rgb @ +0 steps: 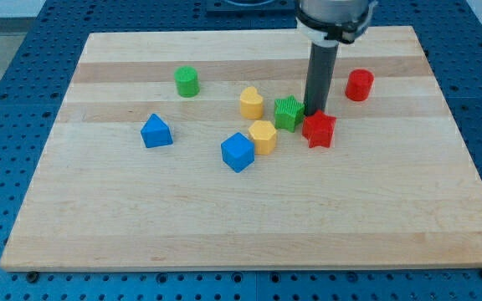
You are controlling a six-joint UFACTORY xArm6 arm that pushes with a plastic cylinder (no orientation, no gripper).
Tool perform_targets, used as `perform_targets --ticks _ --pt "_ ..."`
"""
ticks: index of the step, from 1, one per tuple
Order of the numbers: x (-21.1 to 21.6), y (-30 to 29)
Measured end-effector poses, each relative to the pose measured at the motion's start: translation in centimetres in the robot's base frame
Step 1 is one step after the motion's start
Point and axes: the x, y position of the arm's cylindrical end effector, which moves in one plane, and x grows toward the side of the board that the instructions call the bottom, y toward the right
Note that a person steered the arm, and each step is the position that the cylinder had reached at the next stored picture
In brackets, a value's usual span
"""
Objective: Move the yellow hexagon near the yellow heart
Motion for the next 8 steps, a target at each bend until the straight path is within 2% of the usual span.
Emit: perform_targets --ticks 1,3,8 --pt "1.1 -1.1" --pt "6.4 -2.0" --pt "5.8 -6.9"
